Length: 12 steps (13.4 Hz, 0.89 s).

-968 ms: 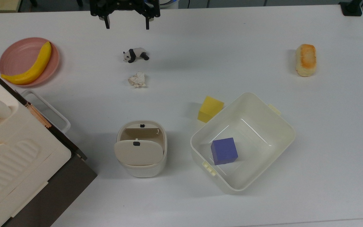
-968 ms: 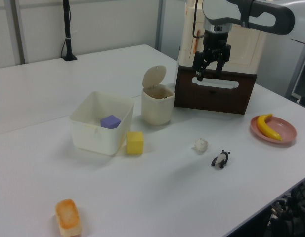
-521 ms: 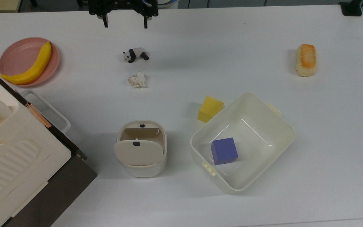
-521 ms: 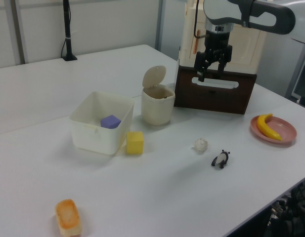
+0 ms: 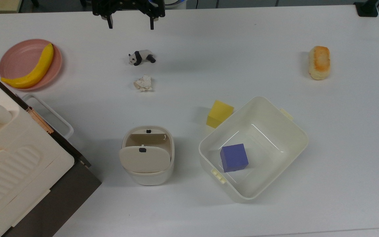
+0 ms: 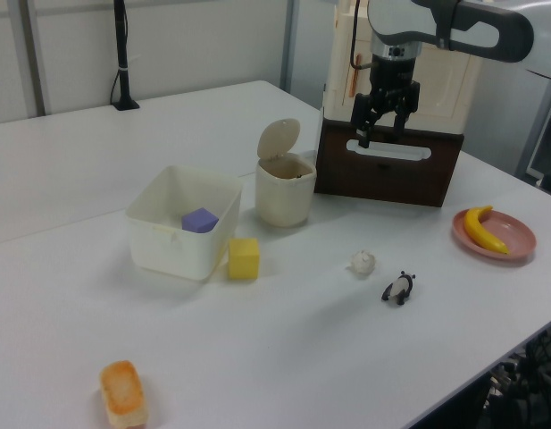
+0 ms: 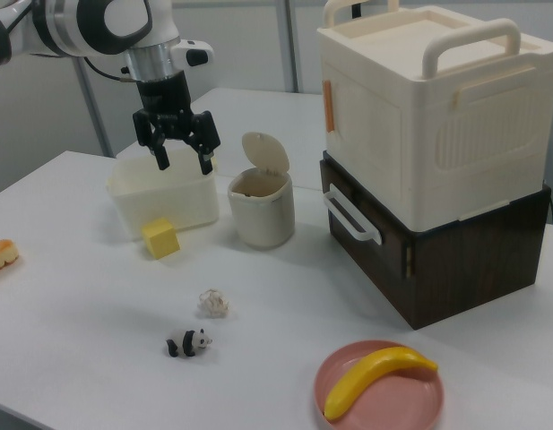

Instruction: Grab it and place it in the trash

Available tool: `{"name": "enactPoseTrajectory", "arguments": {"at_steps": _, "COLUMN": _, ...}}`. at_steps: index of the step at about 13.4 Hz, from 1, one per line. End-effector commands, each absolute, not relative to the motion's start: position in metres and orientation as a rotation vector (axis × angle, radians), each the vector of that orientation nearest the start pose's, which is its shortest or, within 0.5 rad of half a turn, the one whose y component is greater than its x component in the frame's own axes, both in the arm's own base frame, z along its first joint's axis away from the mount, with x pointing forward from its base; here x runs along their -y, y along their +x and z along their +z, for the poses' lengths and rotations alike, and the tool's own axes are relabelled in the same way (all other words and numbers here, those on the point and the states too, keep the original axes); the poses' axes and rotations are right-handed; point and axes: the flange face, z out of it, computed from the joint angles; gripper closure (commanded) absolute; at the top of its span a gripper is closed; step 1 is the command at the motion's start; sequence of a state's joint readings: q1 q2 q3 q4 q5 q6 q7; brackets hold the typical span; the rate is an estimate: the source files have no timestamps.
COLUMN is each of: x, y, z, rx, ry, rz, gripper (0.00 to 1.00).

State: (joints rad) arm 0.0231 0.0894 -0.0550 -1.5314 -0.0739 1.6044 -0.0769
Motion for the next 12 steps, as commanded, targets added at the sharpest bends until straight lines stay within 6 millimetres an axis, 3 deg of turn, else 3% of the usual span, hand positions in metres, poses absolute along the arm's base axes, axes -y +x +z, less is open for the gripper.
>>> {"name": "enactPoseTrajectory", "arguments": {"at_steps": 1, "x": 0.026, "y": 0.548, "z": 0.596, "rx": 0.101, "ry": -3.206, "rz": 0.036, "gripper": 0.00}}
{"name": "enactPoseTrajectory", "arguments": {"at_steps": 3, "x": 0.025, "y": 0.535, "z": 0.591, "rx": 0.106, "ry": -3.203, "rz": 0.021, "gripper": 0.00}}
{"name": "enactPoseTrajectory", "arguments": {"at_steps": 7, "x": 0.021, "y": 0.534, "z": 0.575, "rx": 0.134, "ry": -3.200, "rz": 0.055, "gripper": 0.00}}
{"name": "enactPoseTrajectory", "arguments": {"at_steps": 12, "x": 0.002, "y": 0.537, "z": 0.474, "rx": 0.210, "ry": -3.195, "rz": 0.078, "gripper": 0.00}}
